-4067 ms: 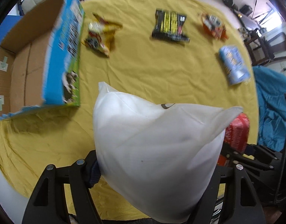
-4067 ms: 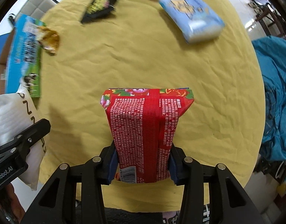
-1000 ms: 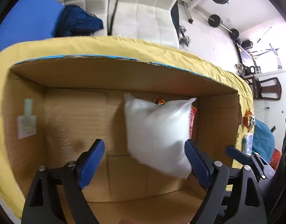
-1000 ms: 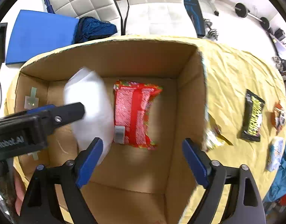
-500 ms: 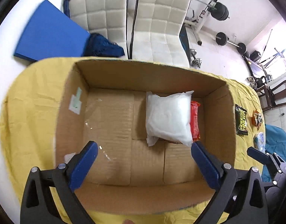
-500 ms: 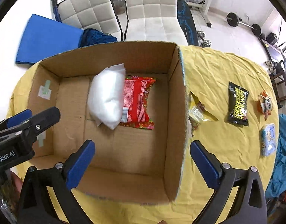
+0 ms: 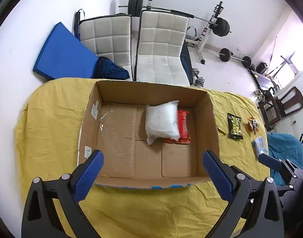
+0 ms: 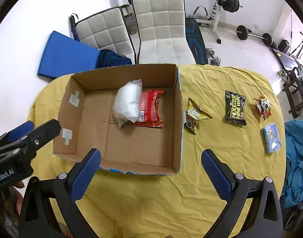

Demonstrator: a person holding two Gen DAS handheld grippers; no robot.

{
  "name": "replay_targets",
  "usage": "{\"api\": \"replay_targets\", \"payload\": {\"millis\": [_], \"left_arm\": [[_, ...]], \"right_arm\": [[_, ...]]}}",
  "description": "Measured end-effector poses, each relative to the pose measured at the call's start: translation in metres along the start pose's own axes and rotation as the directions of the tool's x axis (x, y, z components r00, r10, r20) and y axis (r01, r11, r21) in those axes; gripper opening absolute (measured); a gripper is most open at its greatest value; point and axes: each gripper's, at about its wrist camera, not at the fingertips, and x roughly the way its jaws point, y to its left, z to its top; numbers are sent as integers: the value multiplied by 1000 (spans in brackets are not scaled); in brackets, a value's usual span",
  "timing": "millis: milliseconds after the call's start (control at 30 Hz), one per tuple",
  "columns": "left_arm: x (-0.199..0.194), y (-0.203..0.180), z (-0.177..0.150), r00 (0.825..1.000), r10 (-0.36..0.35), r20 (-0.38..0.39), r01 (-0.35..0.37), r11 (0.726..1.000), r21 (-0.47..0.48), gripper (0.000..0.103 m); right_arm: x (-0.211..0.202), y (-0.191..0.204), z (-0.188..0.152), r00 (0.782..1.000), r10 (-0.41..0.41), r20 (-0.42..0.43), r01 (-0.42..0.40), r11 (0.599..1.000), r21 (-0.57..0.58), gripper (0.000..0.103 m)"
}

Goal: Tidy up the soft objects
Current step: 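Lift both tools out of the box toward the remaining packs, then grasp the black shoe wipes pack with the left tool while the right tool grasps the blue tissue pack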

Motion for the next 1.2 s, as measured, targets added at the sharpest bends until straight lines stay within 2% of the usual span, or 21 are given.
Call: {"api": "replay_targets", "payload": {"millis": [200,300,400,500,633,800,933,1033,1200], "left_arm": [[-15,-28,-4,1000,-11,5,10,1000,22,102],[-15,-49,-1,1000,-31,2,31,999,24,102],[-7,-82,4,999,-42,-15,43,998,50,102],[9,-122,13,997,-65,-51,69,994,82,102],[46,-182,28,990,-81,-114,96,986,138,102],[109,-248,47,969,-110,-221,148,975,163,102],[172,-286,57,950,-71,-303,133,973,190,102],[222,-307,61,932,-31,-362,115,970,213,102],[283,-323,61,901,32,-433,81,968,238,102]], "right_arm": [[-27,-10,-13,999,46,12,-46,999,8,103],[-35,-28,-18,998,55,18,-56,998,28,103],[-43,-61,-19,998,66,24,-68,995,77,103],[-49,-113,-20,999,40,30,-44,989,142,103],[-53,-184,-18,1000,-16,22,11,976,219,103],[-40,-285,-12,995,-99,-18,100,951,294,103],[-7,-356,-4,992,-96,-80,117,939,323,103],[29,-400,3,986,-84,-141,123,946,300,103],[93,-435,6,965,-88,-248,149,960,238,103]]}}
